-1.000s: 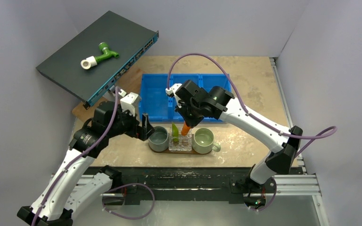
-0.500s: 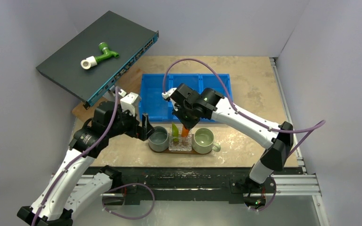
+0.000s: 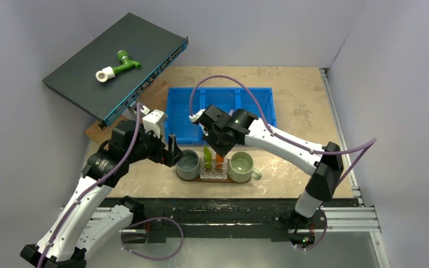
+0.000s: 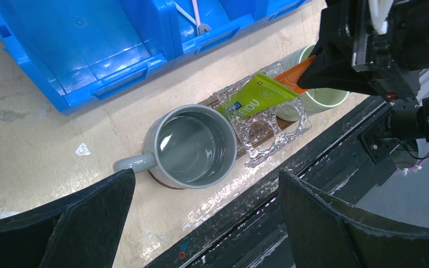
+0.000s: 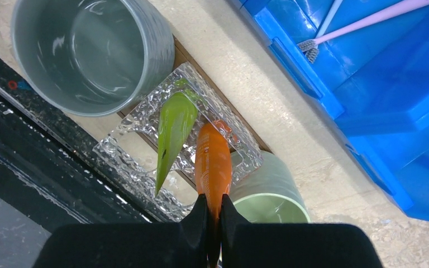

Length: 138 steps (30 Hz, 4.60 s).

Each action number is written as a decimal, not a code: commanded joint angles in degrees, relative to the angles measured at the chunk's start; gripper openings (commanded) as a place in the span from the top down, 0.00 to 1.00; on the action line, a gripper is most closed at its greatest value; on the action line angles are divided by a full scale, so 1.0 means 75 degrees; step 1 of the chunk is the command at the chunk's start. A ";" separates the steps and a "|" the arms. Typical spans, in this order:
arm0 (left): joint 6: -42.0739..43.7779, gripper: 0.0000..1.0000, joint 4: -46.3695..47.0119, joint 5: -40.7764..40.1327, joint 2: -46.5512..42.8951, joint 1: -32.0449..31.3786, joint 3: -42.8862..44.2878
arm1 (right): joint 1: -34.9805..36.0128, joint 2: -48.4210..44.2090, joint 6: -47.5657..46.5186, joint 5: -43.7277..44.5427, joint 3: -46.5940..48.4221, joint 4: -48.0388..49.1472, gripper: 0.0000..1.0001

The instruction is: Prepare toiletry sets of a toothbrush and toothpaste on the tray

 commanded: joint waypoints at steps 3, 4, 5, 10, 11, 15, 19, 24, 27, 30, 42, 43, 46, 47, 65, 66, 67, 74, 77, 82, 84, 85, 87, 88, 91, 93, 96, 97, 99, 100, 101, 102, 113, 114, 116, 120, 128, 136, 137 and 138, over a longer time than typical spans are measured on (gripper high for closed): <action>0.0193 0.01 0.0363 0.0010 -0.0012 0.0034 0.0004 | 0.0053 0.0016 0.0086 0.0284 -0.0130 0.0338 1.00; 0.0185 0.01 0.0362 0.0005 -0.0006 0.0031 0.0005 | 0.0052 0.0022 0.0086 0.0312 -0.0162 0.0366 1.00; 0.0192 0.01 0.0369 0.0004 -0.0004 0.0030 0.0011 | 0.0053 0.0033 0.0103 0.0345 -0.0193 0.0390 1.00; 0.0198 0.01 0.0384 0.0021 0.0040 0.0039 0.0021 | 0.0053 0.0103 0.0122 0.0474 -0.0271 0.0430 1.00; 0.0204 0.01 0.0384 0.0027 0.0046 0.0031 0.0029 | 0.0053 0.0104 0.0123 0.0476 -0.0293 0.0433 0.99; 0.0199 0.01 0.0377 0.0038 0.0064 0.0033 0.0027 | 0.0055 0.0073 0.0151 0.0483 -0.0348 0.0442 0.93; 0.0204 0.01 0.0385 0.0051 0.0092 0.0032 0.0028 | 0.0053 -0.0037 0.0168 0.0510 -0.0276 0.0425 0.75; 0.0181 0.01 0.0424 0.0218 0.0190 0.0037 0.0027 | 0.0053 -0.0112 0.0216 0.0531 -0.0179 0.0405 0.67; 0.0183 0.01 0.0417 0.0195 0.0200 0.0031 0.0039 | 0.0053 -0.0168 0.0215 0.0444 0.0025 0.0413 0.65; 0.0193 0.01 0.0425 0.0180 0.0176 0.0035 0.0027 | 0.0044 -0.0293 0.0195 0.0420 0.0264 0.0505 0.64; 0.0191 0.01 0.0422 0.0137 0.0222 0.0031 0.0039 | -0.0157 -0.0231 0.0249 0.1241 0.1250 0.0712 0.56; 0.0193 0.01 0.0412 0.0123 0.0222 0.0030 0.0042 | -0.0228 -0.0198 0.0244 0.1221 0.1314 0.0782 0.56; 0.0193 0.01 0.0407 0.0095 0.0200 0.0031 0.0039 | -0.0476 -0.0068 0.0151 0.1195 0.1342 0.1071 0.54; 0.0188 0.01 0.0407 0.0087 0.0189 0.0030 0.0030 | -0.0587 0.0018 0.0137 0.1166 0.1374 0.1120 0.54; 0.0190 0.01 0.0402 0.0040 0.0111 0.0030 0.0028 | -0.2107 0.1948 0.0248 -0.0219 0.1381 0.2650 0.52; 0.0192 0.01 0.0402 0.0039 0.0122 0.0033 0.0030 | -0.2138 0.2058 0.0260 -0.0252 0.1374 0.2725 0.51; 0.0193 0.01 0.0402 0.0029 0.0133 0.0041 0.0029 | -0.2166 0.2175 0.0278 -0.0271 0.1373 0.2778 0.51; 0.0211 0.01 0.0405 -0.0019 0.0163 0.0039 0.0032 | -0.2363 0.2846 0.0439 -0.0367 0.1365 0.3302 0.50; 0.0216 0.01 0.0403 -0.0031 0.0175 0.0036 0.0040 | -0.2434 0.3125 0.0483 -0.0435 0.1454 0.3418 0.50; 0.0228 0.01 0.0398 -0.0037 0.0209 0.0032 0.0039 | -0.2515 0.3480 0.0489 -0.0387 0.1571 0.3596 0.50; 0.0228 0.01 0.0401 -0.0037 0.0231 0.0030 0.0039 | -0.2525 0.3627 0.0463 -0.0368 0.1644 0.3595 0.50; 0.0228 0.01 0.0406 -0.0029 0.0234 0.0030 0.0042 | -0.2528 0.3691 0.0451 -0.0377 0.1674 0.3610 0.50; 0.0227 0.01 0.0406 -0.0025 0.0245 0.0036 0.0039 | -0.2530 0.3826 0.0435 -0.0392 0.1689 0.3644 0.50; 0.0226 0.01 0.0401 -0.0020 0.0246 0.0038 0.0039 | -0.2534 0.3888 0.0427 -0.0398 0.1696 0.3663 0.50; 0.0222 0.01 0.0400 -0.0020 0.0246 0.0030 0.0039 | -0.2527 0.4020 0.0415 -0.0372 0.1693 0.3704 0.50; 0.0222 0.01 0.0407 -0.0008 0.0257 0.0030 0.0040 | -0.2536 0.4091 0.0383 -0.0320 0.1667 0.3734 0.51; 0.0212 0.01 0.0415 0.0015 0.0269 0.0031 0.0039 | -0.2533 0.4219 0.0339 -0.0310 0.1643 0.3718 0.51; 0.0216 0.01 0.0414 0.0024 0.0278 0.0036 0.0048 | -0.2529 0.4263 0.0333 -0.0304 0.1643 0.3708 0.51; 0.0216 0.01 0.0415 0.0027 0.0277 0.0031 0.0039 | -0.2529 0.4349 0.0300 -0.0282 0.1632 0.3683 0.52; 0.0216 0.01 0.0411 0.0027 0.0276 0.0032 0.0039 | -0.2527 0.4389 0.0292 -0.0254 0.1622 0.3668 0.52; 0.0216 0.01 0.0410 0.0027 0.0280 0.0032 0.0039 | -0.2526 0.4424 0.0276 -0.0220 0.1607 0.3662 0.52; 0.0216 0.01 0.0414 0.0027 0.0281 0.0031 0.0048 | -0.2531 0.4456 0.0264 -0.0160 0.1587 0.3660 0.52; 0.0213 0.01 0.0430 0.0050 0.0294 0.0030 0.0051 | -0.2530 0.4648 0.0139 0.0353 0.1261 0.3725 0.71; 0.0213 0.01 0.0427 0.0051 0.0293 0.0032 0.0050 | -0.2531 0.4651 0.0125 0.0367 0.1241 0.3721 0.75; 0.0210 0.01 0.0424 0.0051 0.0292 0.0035 0.0050 | -0.2535 0.4632 0.0122 0.0370 0.1222 0.3723 0.82; 0.0216 0.01 0.0425 0.0051 0.0281 0.0033 0.0050 | -0.2527 0.4554 0.0127 0.0353 0.1232 0.3726 0.92; 0.0215 0.01 0.0412 0.0070 0.0281 0.0031 0.0050 | -0.2525 0.4127 0.0316 0.0118 0.1416 0.3725 1.00; 0.0204 0.01 0.0419 0.0062 0.0251 0.0031 0.0041 | -0.2532 0.3223 0.0588 0.0231 0.1314 0.4014 1.00; 0.0205 0.01 0.0410 0.0062 0.0246 0.0036 0.0048 | -0.2533 0.3131 0.0600 0.0250 0.1315 0.4026 1.00; 0.0205 0.01 0.0415 0.0062 0.0246 0.0037 0.0050 | -0.2535 0.3048 0.0611 0.0271 0.1325 0.4028 1.00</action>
